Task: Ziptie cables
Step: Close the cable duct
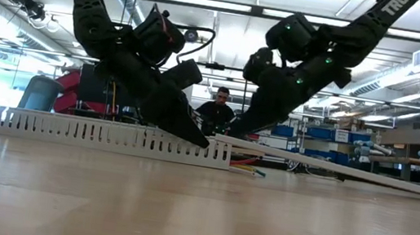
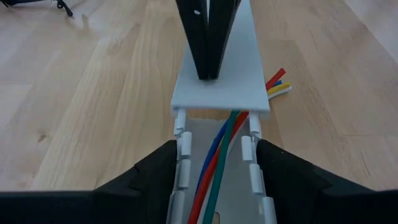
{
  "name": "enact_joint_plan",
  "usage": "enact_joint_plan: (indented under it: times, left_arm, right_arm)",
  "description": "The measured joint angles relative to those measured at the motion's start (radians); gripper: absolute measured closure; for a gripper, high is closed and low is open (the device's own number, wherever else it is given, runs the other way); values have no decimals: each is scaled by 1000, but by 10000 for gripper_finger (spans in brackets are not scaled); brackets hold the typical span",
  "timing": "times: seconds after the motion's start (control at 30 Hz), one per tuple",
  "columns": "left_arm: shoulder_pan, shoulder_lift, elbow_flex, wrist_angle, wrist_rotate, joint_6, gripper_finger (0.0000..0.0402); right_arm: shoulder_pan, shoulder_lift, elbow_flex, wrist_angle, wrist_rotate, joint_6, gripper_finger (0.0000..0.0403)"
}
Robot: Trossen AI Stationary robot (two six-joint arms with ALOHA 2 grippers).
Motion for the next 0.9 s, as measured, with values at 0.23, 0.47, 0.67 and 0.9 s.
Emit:
enact_joint_plan:
  times: [0.23,0.47,0.67,0.9]
  left_arm:
    - [0,0,-1,-1,0,-2,182]
    - [0,0,-1,1,0,-2,182]
    - [0,0,-1,4,-11,-19,181]
    - [-1,-2,2,-9,-19,-17,154]
  right_arm:
    - [5,86,68,5,-35,-5,403]
    - [3,97,103,-4,-41,-10,403]
    - [3,99,103,-10,-40,-9,403]
    - [3,101,103,-20,-40,-9,403]
